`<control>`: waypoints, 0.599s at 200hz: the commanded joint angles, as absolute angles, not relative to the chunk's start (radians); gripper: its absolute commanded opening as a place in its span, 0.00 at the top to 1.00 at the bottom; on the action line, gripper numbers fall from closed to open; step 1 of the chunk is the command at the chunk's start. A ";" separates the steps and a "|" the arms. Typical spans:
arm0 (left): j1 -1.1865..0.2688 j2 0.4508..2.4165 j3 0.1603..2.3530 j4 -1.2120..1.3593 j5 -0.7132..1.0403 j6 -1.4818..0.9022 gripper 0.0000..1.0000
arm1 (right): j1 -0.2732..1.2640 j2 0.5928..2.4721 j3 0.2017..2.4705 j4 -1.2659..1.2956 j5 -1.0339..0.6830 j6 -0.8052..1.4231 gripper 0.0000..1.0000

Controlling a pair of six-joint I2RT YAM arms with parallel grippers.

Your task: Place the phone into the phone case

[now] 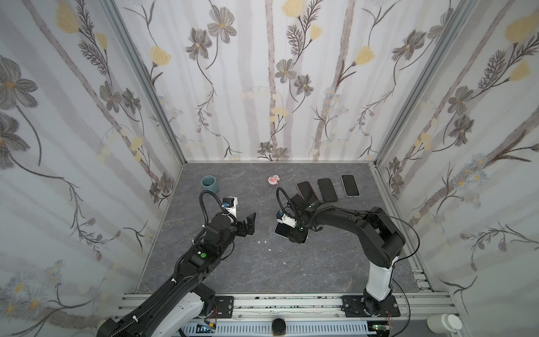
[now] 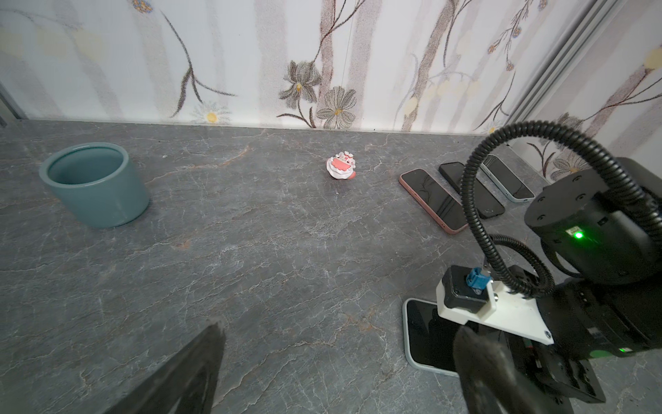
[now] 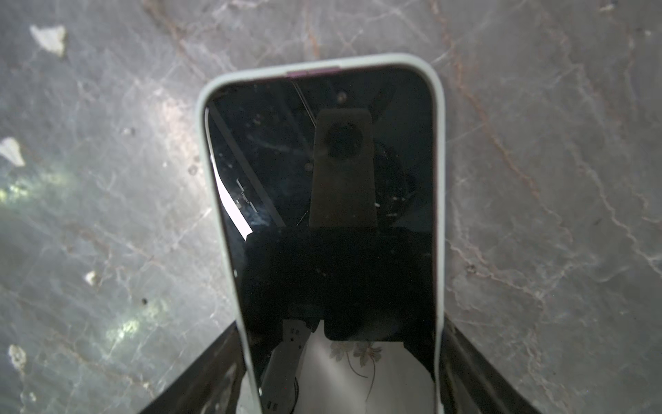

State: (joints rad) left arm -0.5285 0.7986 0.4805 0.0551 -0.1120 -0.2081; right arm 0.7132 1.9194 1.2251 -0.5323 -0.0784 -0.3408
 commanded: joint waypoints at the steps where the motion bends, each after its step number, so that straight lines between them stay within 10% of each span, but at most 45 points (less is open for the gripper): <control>1: -0.526 0.801 0.492 0.081 -0.120 -0.205 0.00 | 0.710 1.965 1.241 -0.522 -0.003 -0.180 0.27; 75: -0.521 0.825 0.499 0.103 -0.115 -0.249 0.00 | 0.708 2.204 1.583 -0.569 0.034 0.243 0.26; 120: -0.510 0.828 0.500 0.123 -0.233 -0.269 0.00 | 0.715 2.137 1.618 -0.560 0.052 0.288 0.00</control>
State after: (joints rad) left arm -0.5182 0.8246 0.4915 0.0723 -0.1371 -0.2417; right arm 0.7105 2.1880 1.6245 -0.5091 0.0513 0.2184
